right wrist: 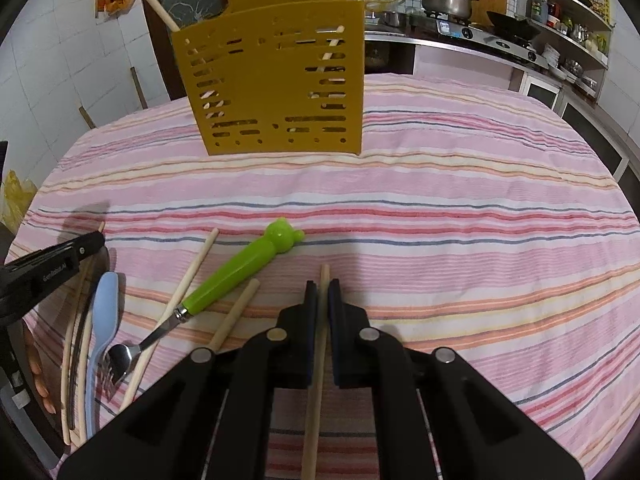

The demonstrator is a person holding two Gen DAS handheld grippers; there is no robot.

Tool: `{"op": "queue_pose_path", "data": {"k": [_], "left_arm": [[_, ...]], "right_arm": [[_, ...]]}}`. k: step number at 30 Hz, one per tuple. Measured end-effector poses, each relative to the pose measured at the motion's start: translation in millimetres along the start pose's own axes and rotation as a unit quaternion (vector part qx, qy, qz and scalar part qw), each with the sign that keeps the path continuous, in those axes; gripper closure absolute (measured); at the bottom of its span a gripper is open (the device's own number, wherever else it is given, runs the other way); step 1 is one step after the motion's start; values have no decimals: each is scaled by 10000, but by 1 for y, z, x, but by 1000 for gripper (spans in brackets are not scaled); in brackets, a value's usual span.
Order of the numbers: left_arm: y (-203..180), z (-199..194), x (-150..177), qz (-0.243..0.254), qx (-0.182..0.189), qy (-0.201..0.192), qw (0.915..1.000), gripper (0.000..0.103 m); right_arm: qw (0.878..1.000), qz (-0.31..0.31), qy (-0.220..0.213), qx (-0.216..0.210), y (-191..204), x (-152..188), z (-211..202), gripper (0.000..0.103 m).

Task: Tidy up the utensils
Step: 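Close the right tool on a chopstick while the left tool grasps another, then lift both chopsticks and carry them over the yellow holder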

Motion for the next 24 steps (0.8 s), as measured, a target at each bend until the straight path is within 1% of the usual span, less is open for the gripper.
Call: {"op": "queue_pose_path", "data": {"k": [2, 5, 8, 11, 18, 24], "left_arm": [[2, -3, 0, -39, 45, -57, 10000, 98], [2, -7, 0, -3, 18, -169, 9999, 98], [8, -15, -1, -110, 13, -317, 9994, 99], [14, -30, -7, -201, -17, -563, 9982, 99], [17, -81, -25, -134, -136, -1244, 9920, 99], [19, -113, -32, -172, -91, -1595, 9870, 99]], "right_arm": [[10000, 29, -49, -25, -2, -2, -3, 97], [9998, 90, -137, -71, -2, -6, -7, 97], [9996, 86, -240, -101, 0, -8, -13, 97], [9991, 76, -391, -171, 2, -12, -22, 97], [9963, 132, -761, -374, 3, -27, -43, 97], [9923, 157, -1100, -540, 3, -39, -68, 97]]}}
Point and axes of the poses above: each gripper's, at about its wrist camera, not at the fingertips, and z roughly the way its jaws point, y to its left, x to its underside, the point moved 10 cm from there along z, roughly the way its jaws point, and after that the axes turned 13 degrees about z, right-handed, at the moved point
